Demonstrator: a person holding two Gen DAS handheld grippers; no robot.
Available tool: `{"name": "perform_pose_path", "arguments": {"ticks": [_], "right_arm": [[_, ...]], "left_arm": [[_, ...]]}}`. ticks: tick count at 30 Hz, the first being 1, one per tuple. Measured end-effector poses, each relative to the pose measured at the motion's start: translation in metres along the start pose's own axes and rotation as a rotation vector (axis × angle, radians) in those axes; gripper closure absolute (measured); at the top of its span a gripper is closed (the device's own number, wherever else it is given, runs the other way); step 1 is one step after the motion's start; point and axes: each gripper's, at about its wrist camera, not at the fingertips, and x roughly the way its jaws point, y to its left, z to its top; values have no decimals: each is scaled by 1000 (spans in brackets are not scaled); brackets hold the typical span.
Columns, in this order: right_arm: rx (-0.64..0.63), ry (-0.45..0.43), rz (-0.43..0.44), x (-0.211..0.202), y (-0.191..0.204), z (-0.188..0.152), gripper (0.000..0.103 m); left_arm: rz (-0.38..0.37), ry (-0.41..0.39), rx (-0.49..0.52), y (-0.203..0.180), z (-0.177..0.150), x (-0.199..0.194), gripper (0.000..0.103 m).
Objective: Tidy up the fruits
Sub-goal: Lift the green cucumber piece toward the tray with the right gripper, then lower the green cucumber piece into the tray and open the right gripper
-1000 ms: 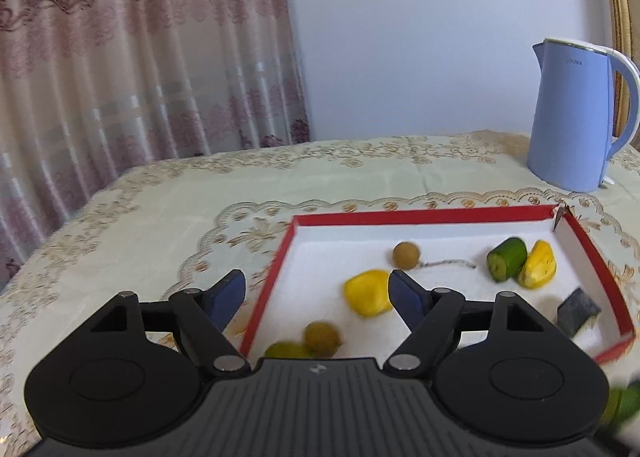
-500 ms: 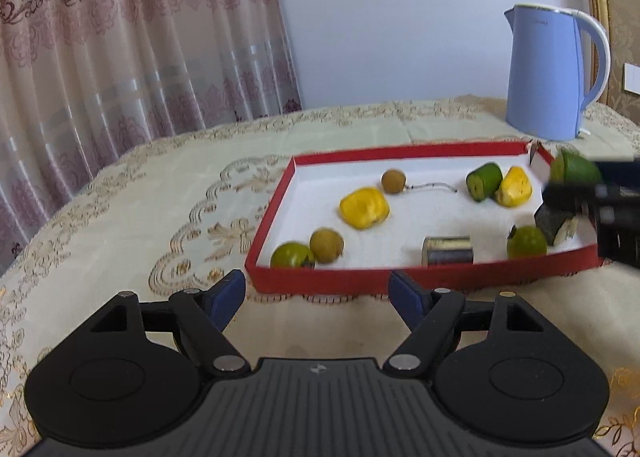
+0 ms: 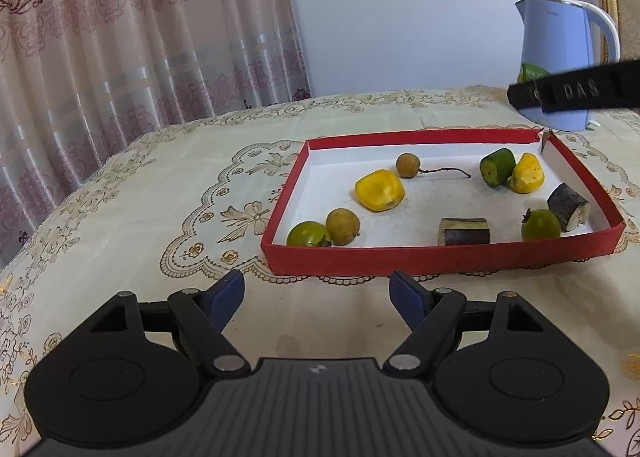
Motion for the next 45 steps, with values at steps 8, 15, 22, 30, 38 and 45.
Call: {"name": "perform_pose_path", "arguments": {"ticks": [8,15,22,30,38,45], "right_arm": [[67,-3,-29,15,-11,11,64],[144,-68,-89,2,-41,28,64],[107,59,-23,34,-21,3,64],[120,104,-5,55,-2,-24,64],[121,124,21,65,1,-37,64],[110,125,28,65,1,-40,64]], "left_arm": [[4,23,-6,6,-2,6,21],[3,44,-29,12,-2,12,21],[-3,61,-36,11,-3,16,21],[0,71,-42,11,-3,21,21],[0,85,-47,9,-2,26,21],[1,90,-35,5,-2,29,21]]}}
